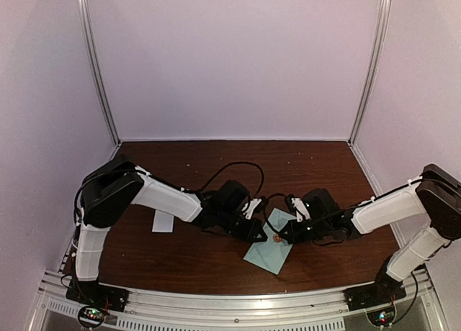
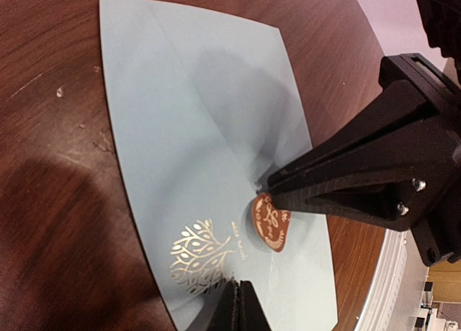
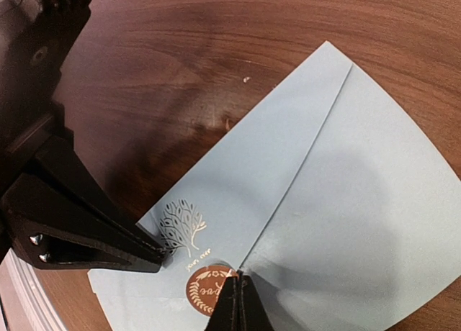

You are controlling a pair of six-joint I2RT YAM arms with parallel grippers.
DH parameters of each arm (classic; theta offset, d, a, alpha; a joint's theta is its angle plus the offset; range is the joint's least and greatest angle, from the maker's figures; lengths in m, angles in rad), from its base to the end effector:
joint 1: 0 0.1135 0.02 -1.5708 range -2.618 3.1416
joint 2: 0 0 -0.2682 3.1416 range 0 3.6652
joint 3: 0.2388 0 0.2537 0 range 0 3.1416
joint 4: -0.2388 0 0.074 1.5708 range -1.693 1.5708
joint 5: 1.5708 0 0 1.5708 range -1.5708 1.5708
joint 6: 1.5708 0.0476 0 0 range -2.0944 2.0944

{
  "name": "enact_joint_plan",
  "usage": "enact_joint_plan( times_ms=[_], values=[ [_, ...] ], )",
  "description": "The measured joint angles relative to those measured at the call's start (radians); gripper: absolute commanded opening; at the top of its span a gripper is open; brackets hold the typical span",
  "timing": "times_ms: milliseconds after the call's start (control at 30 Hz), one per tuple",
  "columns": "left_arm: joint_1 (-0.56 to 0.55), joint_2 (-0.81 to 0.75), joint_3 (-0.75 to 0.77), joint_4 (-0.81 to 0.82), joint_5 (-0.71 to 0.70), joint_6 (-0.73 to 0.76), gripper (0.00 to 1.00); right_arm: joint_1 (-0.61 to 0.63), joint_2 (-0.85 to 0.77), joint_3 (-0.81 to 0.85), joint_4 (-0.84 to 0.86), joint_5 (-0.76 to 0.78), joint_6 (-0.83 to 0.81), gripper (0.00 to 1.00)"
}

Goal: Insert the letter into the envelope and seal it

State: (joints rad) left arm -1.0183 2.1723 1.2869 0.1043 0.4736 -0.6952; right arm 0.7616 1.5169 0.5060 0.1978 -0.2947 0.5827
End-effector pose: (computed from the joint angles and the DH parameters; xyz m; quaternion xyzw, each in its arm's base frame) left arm 0.2213 -0.4003 0.0999 0.2334 0.8711 -0.4244 0.0812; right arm 0.1855 0.1960 0.1175 -0.1362 0.9105 0.3345 0.2013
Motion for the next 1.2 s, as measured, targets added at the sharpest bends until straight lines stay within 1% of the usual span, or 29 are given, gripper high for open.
enact_joint_plan(
  times_ms=[200, 467, 700, 1000, 1200],
  values=[
    [0.000, 0.000, 0.004, -0.003, 0.000, -0.004, 0.00, 0.000, 0.000, 0.000, 0.000, 0.005, -0.001, 0.00],
    [-0.010, 0.005, 0.045, -0.006, -0.005, -0.021, 0.02, 0.000, 0.000, 0.000, 0.000, 0.009, -0.001, 0.00],
    [-0.013, 0.006, 0.051, 0.015, -0.008, -0.042, 0.00, 0.000, 0.004, 0.000, 0.001, 0.009, -0.001, 0.00],
    [-0.015, 0.058, 0.054, 0.068, -0.005, -0.072, 0.00, 0.000, 0.004, 0.000, 0.000, 0.009, 0.000, 0.00],
    [-0.016, 0.060, 0.046, 0.092, -0.007, -0.086, 0.00, 0.000, 0.002, 0.000, -0.002, 0.021, 0.001, 0.00]
  ],
)
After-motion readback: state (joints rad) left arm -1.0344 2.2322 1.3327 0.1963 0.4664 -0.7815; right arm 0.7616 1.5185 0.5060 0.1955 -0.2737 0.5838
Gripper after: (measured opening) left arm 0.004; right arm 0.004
